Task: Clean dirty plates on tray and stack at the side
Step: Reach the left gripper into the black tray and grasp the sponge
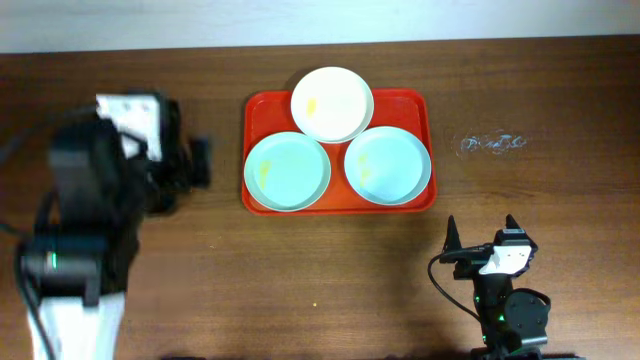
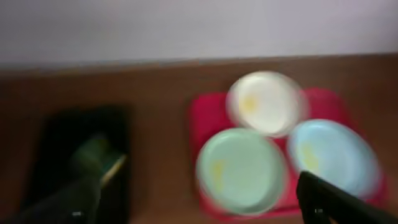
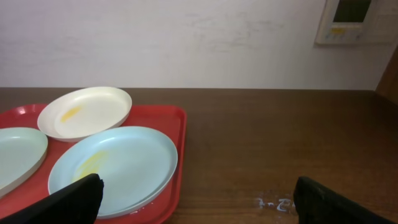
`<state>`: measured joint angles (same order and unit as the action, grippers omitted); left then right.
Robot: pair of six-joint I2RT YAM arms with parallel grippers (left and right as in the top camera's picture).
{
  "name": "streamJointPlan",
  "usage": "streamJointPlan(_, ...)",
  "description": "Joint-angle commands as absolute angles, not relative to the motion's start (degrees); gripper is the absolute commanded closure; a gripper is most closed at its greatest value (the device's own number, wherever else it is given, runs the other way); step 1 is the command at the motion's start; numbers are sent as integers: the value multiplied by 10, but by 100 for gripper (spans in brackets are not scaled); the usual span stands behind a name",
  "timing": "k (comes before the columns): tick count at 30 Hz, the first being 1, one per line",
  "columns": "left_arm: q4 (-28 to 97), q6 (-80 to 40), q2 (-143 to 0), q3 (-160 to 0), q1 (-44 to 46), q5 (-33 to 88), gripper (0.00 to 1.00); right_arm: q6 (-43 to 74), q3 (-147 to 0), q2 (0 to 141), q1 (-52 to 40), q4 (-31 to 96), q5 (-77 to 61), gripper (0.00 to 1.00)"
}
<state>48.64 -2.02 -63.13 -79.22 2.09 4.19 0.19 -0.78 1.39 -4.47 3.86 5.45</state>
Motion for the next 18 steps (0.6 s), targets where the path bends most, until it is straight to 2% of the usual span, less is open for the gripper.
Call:
streamJointPlan(1,565,-184,-776,-935,-27,-131,1,4,-3,11,-41,42,53,1)
streamJointPlan(3,553,-188,-844,-958,-67,-29,1,4,-3,11,-41,42,53,1)
streamJointPlan(7,512,-189,-958,-957,-98,-71,1,4,-3,11,-41,42,53,1)
streamJointPlan(8,512,-217,-989,-957,-107,-80,1,4,-3,11,-41,42,53,1)
streamJointPlan(10,508,-361,-1050,-957,-135,-107,1,4,-3,11,-41,42,53,1)
streamJointPlan(11,500,-377,-1068,-957,-144,-104,1,4,-3,11,-41,42,53,1)
streamJointPlan(15,492,-377,-1148,-957,-152,-66,1,4,-3,11,-41,42,53,1)
streamJointPlan(18,481,-301,-1184,-957,-152,-35,1,4,-3,11,-41,42,53,1)
